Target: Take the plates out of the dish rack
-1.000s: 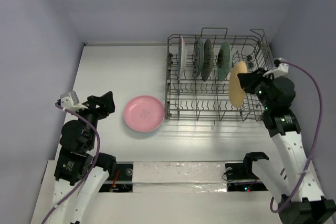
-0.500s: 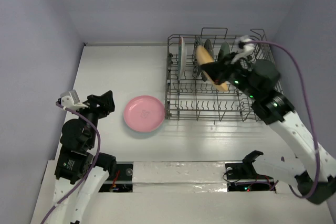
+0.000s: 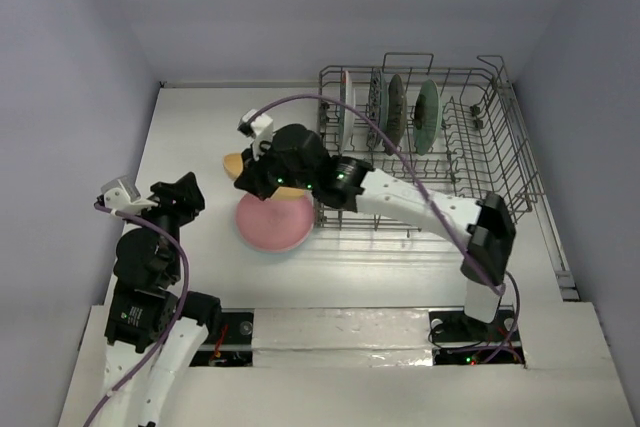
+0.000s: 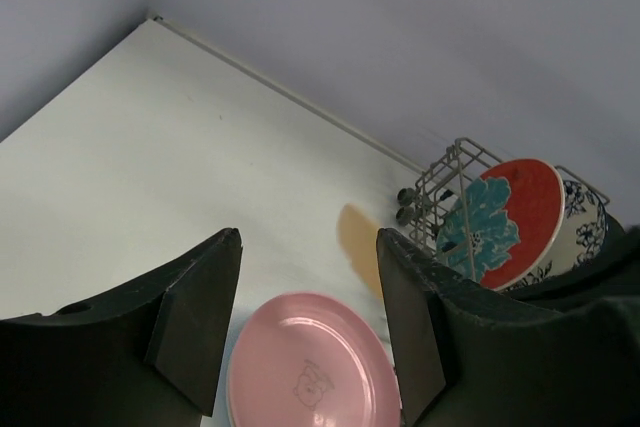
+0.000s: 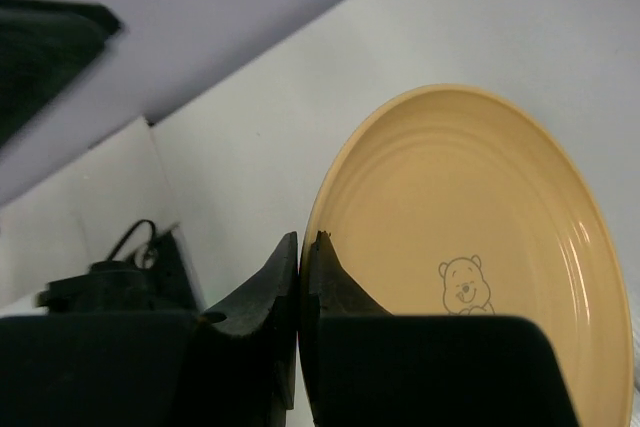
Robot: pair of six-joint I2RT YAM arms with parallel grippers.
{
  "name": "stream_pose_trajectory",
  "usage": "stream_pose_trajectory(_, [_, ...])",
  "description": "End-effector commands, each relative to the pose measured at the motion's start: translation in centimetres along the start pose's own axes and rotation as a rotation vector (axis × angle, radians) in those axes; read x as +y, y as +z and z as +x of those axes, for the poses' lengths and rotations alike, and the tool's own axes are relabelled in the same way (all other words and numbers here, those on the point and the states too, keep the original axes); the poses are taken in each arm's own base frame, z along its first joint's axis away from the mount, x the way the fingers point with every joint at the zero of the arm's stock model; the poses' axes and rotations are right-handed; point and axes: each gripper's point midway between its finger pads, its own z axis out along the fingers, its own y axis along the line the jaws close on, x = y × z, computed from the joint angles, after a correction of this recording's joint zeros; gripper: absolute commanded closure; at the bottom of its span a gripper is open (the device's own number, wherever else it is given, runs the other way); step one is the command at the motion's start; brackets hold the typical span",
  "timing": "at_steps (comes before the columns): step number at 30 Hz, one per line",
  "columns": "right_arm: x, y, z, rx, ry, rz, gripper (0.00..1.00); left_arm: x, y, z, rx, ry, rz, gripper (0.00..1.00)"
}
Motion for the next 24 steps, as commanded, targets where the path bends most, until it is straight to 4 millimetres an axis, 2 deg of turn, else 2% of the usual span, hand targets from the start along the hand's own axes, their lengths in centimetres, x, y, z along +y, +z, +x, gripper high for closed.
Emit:
stream_pose_trajectory(1, [-0.5, 3.1, 0.5, -0.007, -0.040, 0.003, 1.00, 0.0, -0.6, -2.9, -0.091, -0.032, -0.019, 0.46])
stream_pose_trajectory(2, [-0.8, 3.9, 0.9, 0.003, -0.054, 0.010, 1.00, -0.1, -0.6, -3.0, -0.093, -0.033, -0.014, 0.46])
stream_pose_trajectory(3, [-0.2, 4.6, 2.3, 0.032, -0.072, 0.014, 1.00, -0.1, -0.6, -2.9, -0.090, -0.031, -0.014, 0.46])
stream_pose_trajectory(4, [-1.0, 5.9, 4.2, 0.066, -0.076, 0.038, 1.00, -0.2, -0.6, -2.8, -0.087, -0.031, -0.010, 0.46])
stream_pose_trajectory(7, [-0.8, 7.2, 7.2, 0.121, -0.086, 0.041, 1.00, -0.3, -0.5, -2.6, -0.079, -0.028, -0.006, 0.46])
stream_pose_trajectory(8, [-0.6, 7.8, 8.8, 0.144, -0.086, 0.041, 1.00, -0.3, -0.5, -2.6, -0.078, -0.027, -0.002, 0.45])
stream_pose_trajectory(9, [-1.5, 8.2, 9.5, 0.147, -0.090, 0.077, 1.00, -0.4, -0.4, -2.6, -0.077, -0.028, 0.003, 0.45])
stream_pose_trajectory(13, [-1.2, 8.8, 13.3, 0.207, -0.112, 0.114, 1.00, -0.6, -0.4, -2.4, -0.071, -0.029, 0.009, 0.45])
stream_pose_trajectory(14, [0.0, 8.7, 14.2, 0.214, -0.112, 0.096, 1.00, -0.6, -0.4, -2.4, -0.070, -0.029, 0.010, 0.45])
stream_pose_trajectory(15, [0.5, 8.7, 14.1, 0.199, -0.103, 0.091, 1.00, -0.6, -0.3, -2.4, -0.069, -0.029, 0.009, 0.45])
stream_pose_trajectory(16, [0.6, 8.4, 15.3, 0.220, -0.104, 0.096, 1.00, -0.6, -0.4, -2.4, -0.069, -0.029, 0.011, 0.45])
stream_pose_trajectory(18, [1.6, 8.0, 16.0, 0.224, -0.104, 0.103, 1.00, -0.6, -0.4, -2.4, -0.069, -0.029, 0.013, 0.45])
stream_pose_trajectory(22, [1.5, 6.6, 15.7, 0.202, -0.091, 0.167, 1.00, -0.8, -0.4, -2.2, -0.063, -0.031, 0.020, 0.45])
stream_pose_trajectory(24, [1.5, 6.1, 16.6, 0.218, -0.088, 0.179, 1.00, -0.8, -0.4, -2.3, -0.064, -0.034, 0.024, 0.45])
